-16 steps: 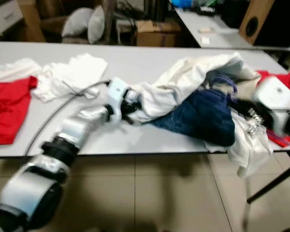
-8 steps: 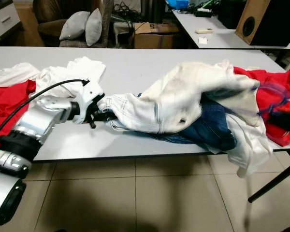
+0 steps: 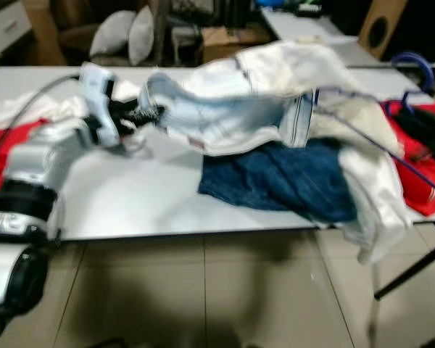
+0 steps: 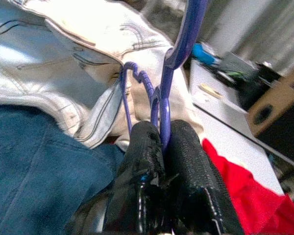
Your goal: Hang hanger
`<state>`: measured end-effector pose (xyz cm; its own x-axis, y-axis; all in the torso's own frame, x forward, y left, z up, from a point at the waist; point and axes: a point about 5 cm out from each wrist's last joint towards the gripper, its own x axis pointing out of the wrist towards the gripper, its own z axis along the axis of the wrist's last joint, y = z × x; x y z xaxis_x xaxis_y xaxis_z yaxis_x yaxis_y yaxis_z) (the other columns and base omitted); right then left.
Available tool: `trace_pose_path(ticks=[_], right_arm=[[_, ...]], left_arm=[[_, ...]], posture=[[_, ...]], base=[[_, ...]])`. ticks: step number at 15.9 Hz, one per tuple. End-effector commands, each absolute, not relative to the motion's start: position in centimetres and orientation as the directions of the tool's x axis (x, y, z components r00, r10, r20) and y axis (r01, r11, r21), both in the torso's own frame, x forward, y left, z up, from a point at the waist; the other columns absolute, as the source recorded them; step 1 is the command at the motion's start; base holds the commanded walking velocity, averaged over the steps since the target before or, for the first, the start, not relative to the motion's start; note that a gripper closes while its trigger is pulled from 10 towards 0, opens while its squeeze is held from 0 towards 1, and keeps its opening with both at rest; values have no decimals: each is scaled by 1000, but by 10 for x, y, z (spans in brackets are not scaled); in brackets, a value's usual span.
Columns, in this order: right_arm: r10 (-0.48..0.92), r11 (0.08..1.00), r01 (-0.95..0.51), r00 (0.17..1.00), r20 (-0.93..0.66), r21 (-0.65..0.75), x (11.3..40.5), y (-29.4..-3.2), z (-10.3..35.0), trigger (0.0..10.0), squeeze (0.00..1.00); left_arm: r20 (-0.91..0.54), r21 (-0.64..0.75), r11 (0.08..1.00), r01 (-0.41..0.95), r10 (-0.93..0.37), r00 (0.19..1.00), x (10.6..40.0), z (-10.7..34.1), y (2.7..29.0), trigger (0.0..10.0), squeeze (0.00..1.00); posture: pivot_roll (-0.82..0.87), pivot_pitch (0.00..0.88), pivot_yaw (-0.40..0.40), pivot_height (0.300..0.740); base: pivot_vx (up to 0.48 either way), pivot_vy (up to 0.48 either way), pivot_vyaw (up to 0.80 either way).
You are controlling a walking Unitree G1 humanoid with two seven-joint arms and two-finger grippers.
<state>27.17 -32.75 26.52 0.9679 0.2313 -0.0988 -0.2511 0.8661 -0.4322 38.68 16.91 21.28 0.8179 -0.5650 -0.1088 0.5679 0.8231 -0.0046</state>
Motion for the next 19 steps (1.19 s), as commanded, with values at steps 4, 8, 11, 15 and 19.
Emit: trace_pose_path(ticks=[4, 8, 11, 15, 19], right_arm=[[266, 843, -296, 955, -129, -449, 276, -314, 254, 10000, 0], [436, 708, -523, 853, -288, -475, 234, -317, 266, 10000, 0], [380, 682, -545, 834, -401, -487, 189, -345, 292, 10000, 0], [404, 775, -417, 905, -135, -475, 184, -334, 315, 10000, 0], [251, 935, -240, 968, 10, -261, 227, -275, 249, 10000, 0]], left_arm=[[-296, 29, 739, 674, -637, 712, 362, 170, 162, 10000, 1000], [-176, -30, 706, 707, -700, 692, 345, 177, 161, 10000, 1000], [-53, -71, 810, 582, -586, 809, 342, 188, 173, 10000, 1000], [20, -28, 894, 448, -447, 894, 341, 191, 166, 10000, 1000], [42, 163, 919, 360, -371, 928, 329, 186, 147, 10000, 0]], posture=[[-140, 0, 12, 740], [-148, 0, 22, 740], [-166, 0, 39, 740], [-200, 0, 76, 740], [-186, 0, 87, 740]], base=[[0, 0, 0], [0, 0, 0], [0, 0, 0], [0, 0, 0], [0, 0, 0]])
